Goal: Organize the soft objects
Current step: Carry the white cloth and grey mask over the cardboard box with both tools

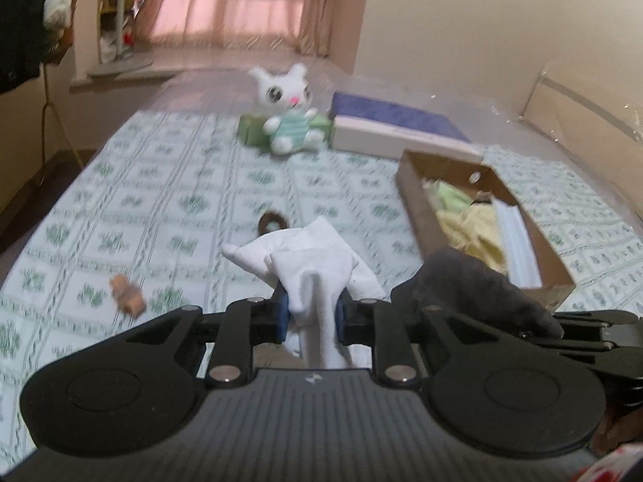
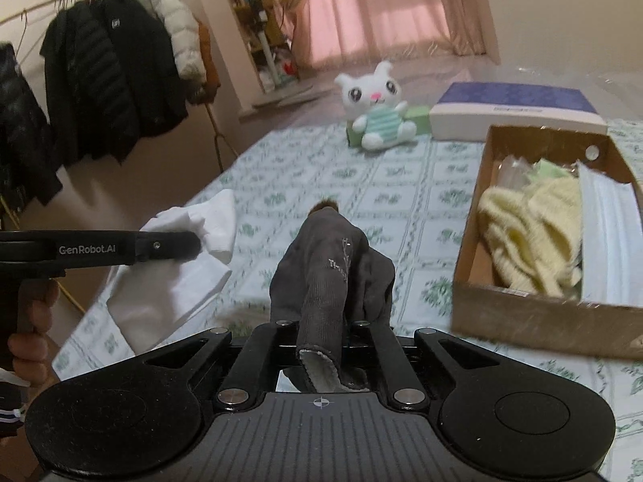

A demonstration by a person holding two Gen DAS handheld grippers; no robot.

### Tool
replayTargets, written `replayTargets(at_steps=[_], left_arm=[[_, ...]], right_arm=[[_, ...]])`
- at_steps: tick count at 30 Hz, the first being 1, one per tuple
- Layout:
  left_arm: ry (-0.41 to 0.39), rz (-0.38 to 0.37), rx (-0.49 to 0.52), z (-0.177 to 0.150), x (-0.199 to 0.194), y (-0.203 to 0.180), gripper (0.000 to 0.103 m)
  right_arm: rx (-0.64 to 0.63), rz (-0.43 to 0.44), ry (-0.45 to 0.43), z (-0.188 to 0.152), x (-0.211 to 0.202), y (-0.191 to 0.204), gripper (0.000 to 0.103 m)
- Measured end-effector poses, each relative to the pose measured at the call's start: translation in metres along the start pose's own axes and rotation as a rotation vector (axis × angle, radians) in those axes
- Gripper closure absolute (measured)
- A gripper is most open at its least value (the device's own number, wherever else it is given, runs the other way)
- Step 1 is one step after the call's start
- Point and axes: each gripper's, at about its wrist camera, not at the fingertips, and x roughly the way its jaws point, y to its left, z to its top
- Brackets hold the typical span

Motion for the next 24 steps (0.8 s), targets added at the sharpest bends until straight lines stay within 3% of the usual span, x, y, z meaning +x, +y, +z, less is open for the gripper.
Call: replayTargets(at_steps=[12, 24], left_arm=[[-0.075, -0.108, 0.114, 0.059, 0.024, -0.068, 0.083], [-0.047, -0.208, 0.197, 0.119, 0.129, -0.149, 0.083]], right_arm=[[0.105, -0.045, -0.135, 0.045, -0.044, -0.051, 0.097], [0.214, -0.179, -0.239, 0.106, -0.040, -0.148, 0.097]])
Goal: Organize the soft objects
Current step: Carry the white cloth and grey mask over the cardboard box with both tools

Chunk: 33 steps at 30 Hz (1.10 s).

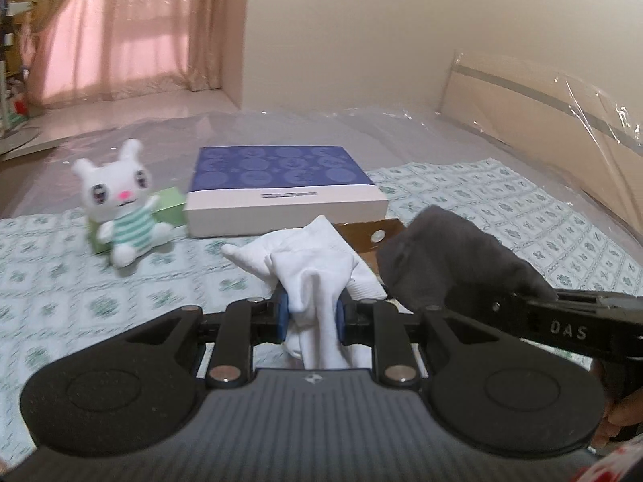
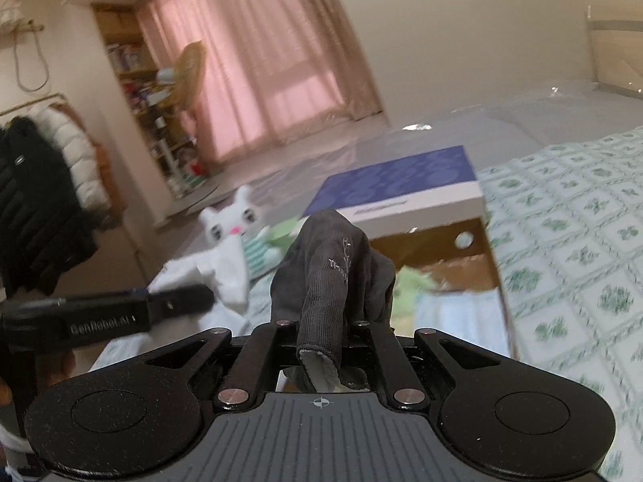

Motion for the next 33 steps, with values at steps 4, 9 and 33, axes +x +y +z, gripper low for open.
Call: replayTargets(at_steps=[4, 9, 33], left_arm=[[0.026, -0.018, -0.001, 0.013, 0.045, -0.010, 0.083], [0.070, -0.033, -0.007, 0.023, 0.096, -0.013, 0.083], [0.322, 0.018, 0.082, 0.001, 0.249, -0.014, 0.082]], right_arm=[[0.025, -0.032, -0.014, 0.015, 0.023, -0.025, 0.096], [0.024, -0.087, -0.002, 0.027, 0.061, -0.051, 0.096], [-0.308, -0.330, 0.249, 0.006, 0.177, -0.089, 0.096]])
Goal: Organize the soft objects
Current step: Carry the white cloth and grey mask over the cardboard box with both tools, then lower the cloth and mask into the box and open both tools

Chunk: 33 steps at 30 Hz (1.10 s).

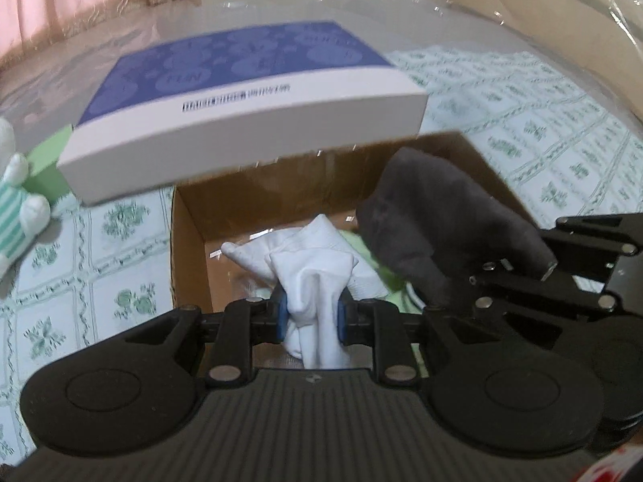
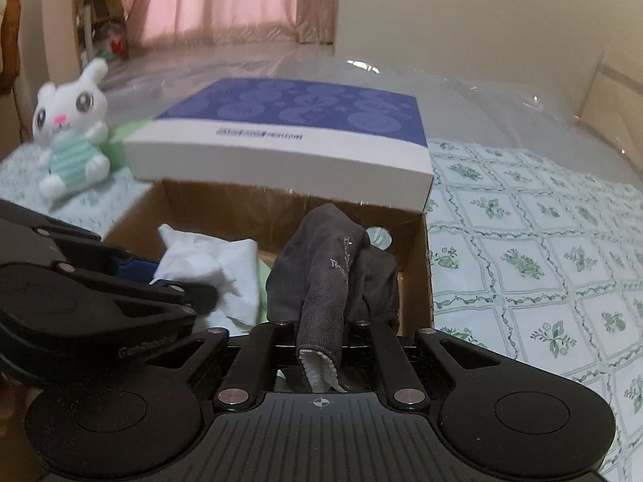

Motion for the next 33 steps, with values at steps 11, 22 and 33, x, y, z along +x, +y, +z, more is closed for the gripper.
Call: replayTargets(at_steps=[11, 22, 33], left_arm=[[-0.038, -0.032, -0.013, -0.003, -0.026, 0.011, 0.059], [-0.085, -0.045, 0.002, -0.023, -0.086, 0.003, 0.054], [-0.139, -0.069, -0.021, -0.060, -0.166, -0.013, 0.045]], right_arm=[[0.048, 0.105, -0.059, -0.003, -0.024, -0.015, 0.041], [0.149, 0.155, -0.152, -0.012, -0.092, -0.017, 0.037], [0.296, 0.206, -0.222, -0.036, -0.171, -0.013, 0.034]])
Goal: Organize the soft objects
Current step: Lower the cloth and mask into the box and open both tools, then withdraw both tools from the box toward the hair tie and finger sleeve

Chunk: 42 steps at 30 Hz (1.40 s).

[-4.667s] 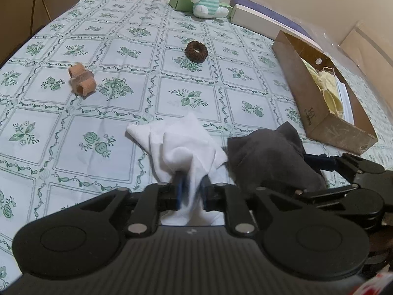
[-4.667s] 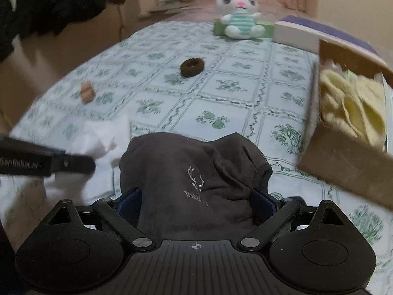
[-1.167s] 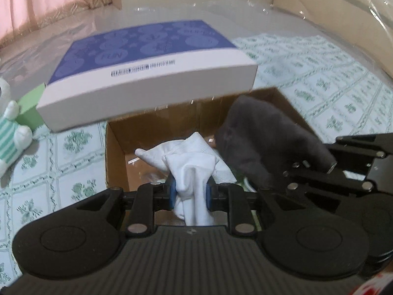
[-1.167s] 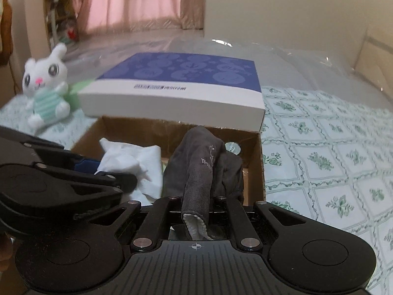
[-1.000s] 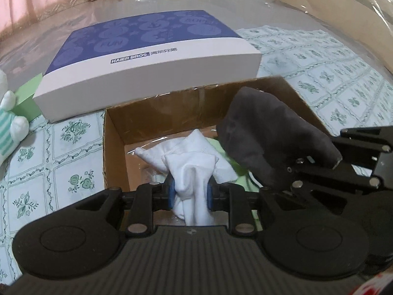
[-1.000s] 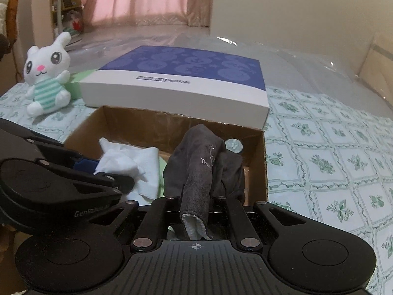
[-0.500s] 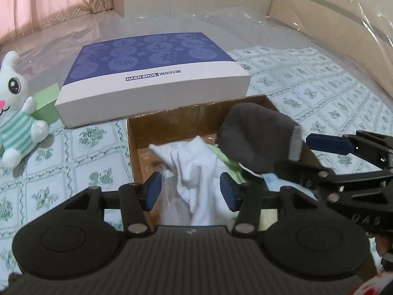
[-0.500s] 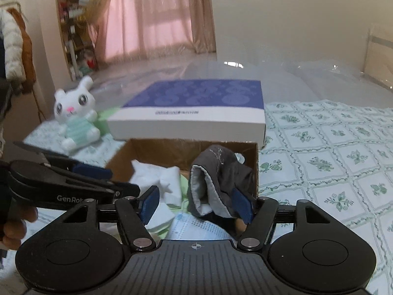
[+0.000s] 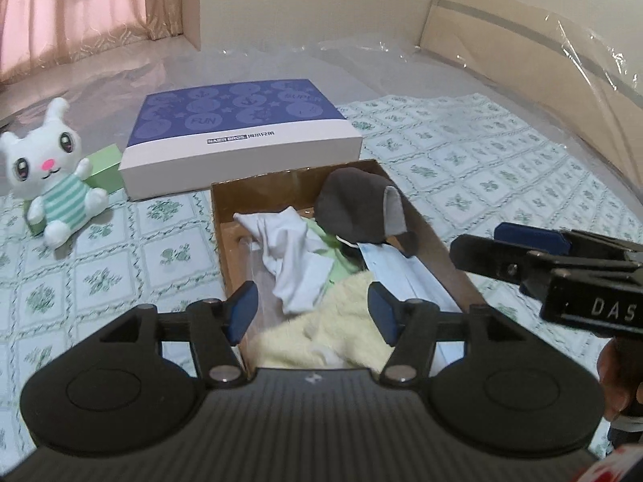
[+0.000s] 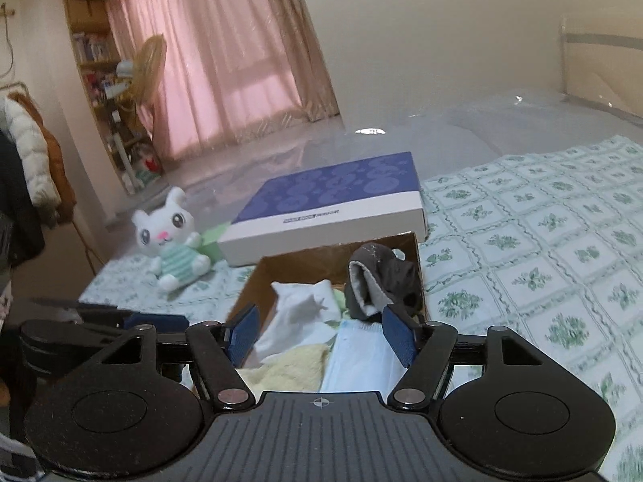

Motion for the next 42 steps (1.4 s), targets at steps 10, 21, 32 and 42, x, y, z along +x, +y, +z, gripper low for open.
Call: replayTargets(at_steps=[10, 21, 32, 42], left_arm=[[-0.014, 0.041, -0.064, -0.038, -0.071, 0.000, 0.044], [-0.001, 0.092, -0.082, -0.089, -0.131, -0.001, 0.039], [-0.002, 0.124, -0.129, -0.129, -0.180, 0.005, 0.039], [0.000, 0.165, -0.154, -0.154, -0.207, 0.015, 0.039]], right_arm=[[0.048, -0.033, -0.013, -0.021, -0.065, 0.025, 0.027], [-0.013, -0.053, 0.038, -0.057, -0.107, 0.061, 0.025], [-0.070, -0.019, 0.077, -0.085, -0.135, 0.089, 0.025], [-0.090, 0.014, 0.122, -0.102, -0.144, 0.111, 0.025]])
